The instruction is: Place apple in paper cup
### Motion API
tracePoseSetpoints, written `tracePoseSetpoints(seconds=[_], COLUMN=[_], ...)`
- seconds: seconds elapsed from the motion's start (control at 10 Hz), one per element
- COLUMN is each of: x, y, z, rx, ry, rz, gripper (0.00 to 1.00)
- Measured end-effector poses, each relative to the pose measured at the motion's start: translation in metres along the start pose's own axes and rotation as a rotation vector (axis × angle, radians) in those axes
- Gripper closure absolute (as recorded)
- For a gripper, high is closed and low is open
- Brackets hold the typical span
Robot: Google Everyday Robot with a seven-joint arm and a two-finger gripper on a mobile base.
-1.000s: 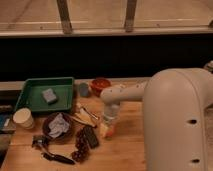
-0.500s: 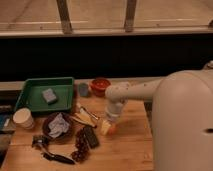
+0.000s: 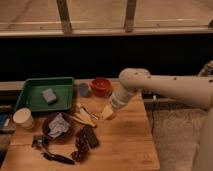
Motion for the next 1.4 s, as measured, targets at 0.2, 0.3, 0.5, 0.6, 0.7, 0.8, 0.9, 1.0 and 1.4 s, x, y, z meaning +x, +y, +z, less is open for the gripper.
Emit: tracePoseSetpoints(seconds=[0.2, 0.3, 0.5, 0.6, 0.7, 0.8, 0.9, 1.0, 1.4], x=[-0.036, -0.063, -0.066, -0.065, -0.066, -0.066, -0.064, -0.063, -0.08], y=[0.015, 0.026, 0.028, 0.027, 0.029, 0.029, 0.027, 0.027, 0.056], z=[-0.037, -0.053, -0.054, -0.055, -0.054, -0.053, -0.052, -0.049, -0.013], rx=[0.031, 0.044, 0.043, 0.044, 0.043, 0.04, 0.027, -0.002, -0.068], ry=[-0.127, -0.188, -0.192, -0.193, -0.191, -0.19, -0.19, -0.193, -0.168], rz=[0.007, 0.002, 0.001, 0.003, 0.0, 0.002, 0.007, 0.005, -0.076], gripper=[1.0, 1.0, 1.0, 1.0, 1.0, 1.0, 1.0, 1.0, 1.0])
